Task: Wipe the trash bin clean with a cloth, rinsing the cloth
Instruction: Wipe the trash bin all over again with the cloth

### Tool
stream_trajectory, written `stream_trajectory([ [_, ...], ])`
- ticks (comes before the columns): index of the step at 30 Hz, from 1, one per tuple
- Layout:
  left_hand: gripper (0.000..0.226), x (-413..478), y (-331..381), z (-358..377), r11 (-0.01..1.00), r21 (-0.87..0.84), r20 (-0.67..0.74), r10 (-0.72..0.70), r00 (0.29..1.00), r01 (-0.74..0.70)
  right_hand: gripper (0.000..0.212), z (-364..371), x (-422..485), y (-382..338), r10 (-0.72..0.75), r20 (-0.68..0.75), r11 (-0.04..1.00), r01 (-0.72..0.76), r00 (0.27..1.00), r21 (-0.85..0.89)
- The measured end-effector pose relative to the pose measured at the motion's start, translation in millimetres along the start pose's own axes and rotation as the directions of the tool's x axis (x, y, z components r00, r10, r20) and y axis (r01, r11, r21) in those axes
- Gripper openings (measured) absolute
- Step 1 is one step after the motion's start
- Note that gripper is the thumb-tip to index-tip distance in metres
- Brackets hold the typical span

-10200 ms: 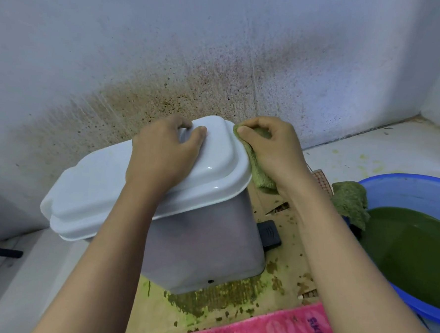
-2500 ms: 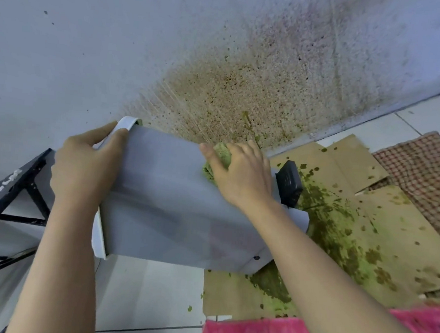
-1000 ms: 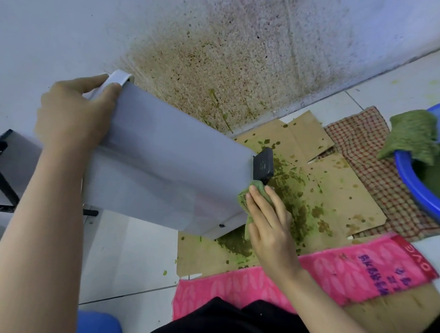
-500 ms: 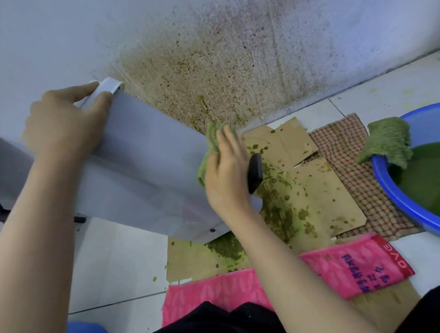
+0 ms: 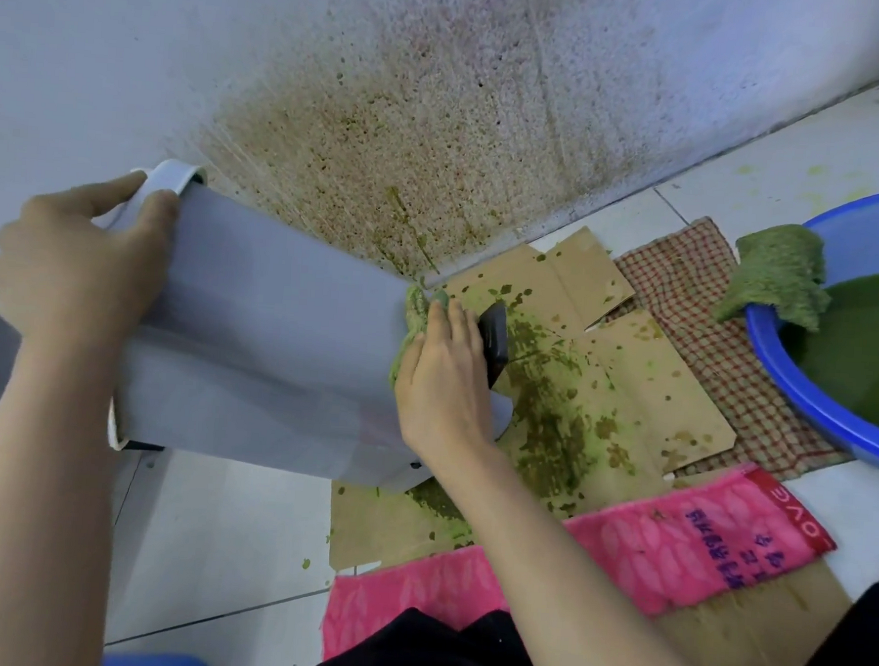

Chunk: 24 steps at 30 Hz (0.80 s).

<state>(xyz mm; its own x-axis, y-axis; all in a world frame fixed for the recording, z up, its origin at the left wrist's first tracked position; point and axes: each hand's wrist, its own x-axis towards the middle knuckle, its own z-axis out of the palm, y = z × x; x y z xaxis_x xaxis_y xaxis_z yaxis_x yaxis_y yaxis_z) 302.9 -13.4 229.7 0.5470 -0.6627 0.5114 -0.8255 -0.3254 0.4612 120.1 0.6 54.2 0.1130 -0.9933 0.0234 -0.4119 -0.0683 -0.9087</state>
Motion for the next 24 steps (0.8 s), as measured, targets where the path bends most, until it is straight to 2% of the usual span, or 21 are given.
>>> stream_trajectory([
  [3,0.058,8.6,-17.6,0.6,1.000,-0.029,-0.051,0.006,0.999,-0.008,0.055,6.0,-19.5,-1.1,-0.035,-0.016,0.999,0.035,0.999,-0.004],
  [7,0.057,13.9,-30.4,-5.2,1.000,-0.013,-0.048,0.017,0.999,-0.018,0.062,8.8,-35.1,-5.9,-0.053,0.016,0.999,0.053,0.998,-0.013],
  [9,0.046,5.8,-20.9,-10.6,1.000,-0.003,-0.007,0.013,1.000,-0.013,0.064,9.1,-29.0,-9.7,-0.055,0.007,0.998,0.055,0.998,0.004],
  [11,0.040,-2.1,-13.5,-13.7,0.999,0.008,0.026,0.035,0.999,-0.035,0.062,8.1,-13.9,-14.2,-0.049,-0.010,0.999,0.049,0.999,0.025],
  [18,0.046,-7.5,-4.8,-11.5,0.997,0.049,0.053,0.048,0.997,-0.051,0.041,1.4,65.0,-9.6,0.117,-0.028,0.992,-0.116,0.993,0.044],
  [24,0.053,-13.7,7.5,-7.9,0.998,0.056,0.032,0.028,0.999,-0.030,0.049,5.9,33.1,-3.0,0.070,-0.068,0.997,-0.068,0.995,0.037],
])
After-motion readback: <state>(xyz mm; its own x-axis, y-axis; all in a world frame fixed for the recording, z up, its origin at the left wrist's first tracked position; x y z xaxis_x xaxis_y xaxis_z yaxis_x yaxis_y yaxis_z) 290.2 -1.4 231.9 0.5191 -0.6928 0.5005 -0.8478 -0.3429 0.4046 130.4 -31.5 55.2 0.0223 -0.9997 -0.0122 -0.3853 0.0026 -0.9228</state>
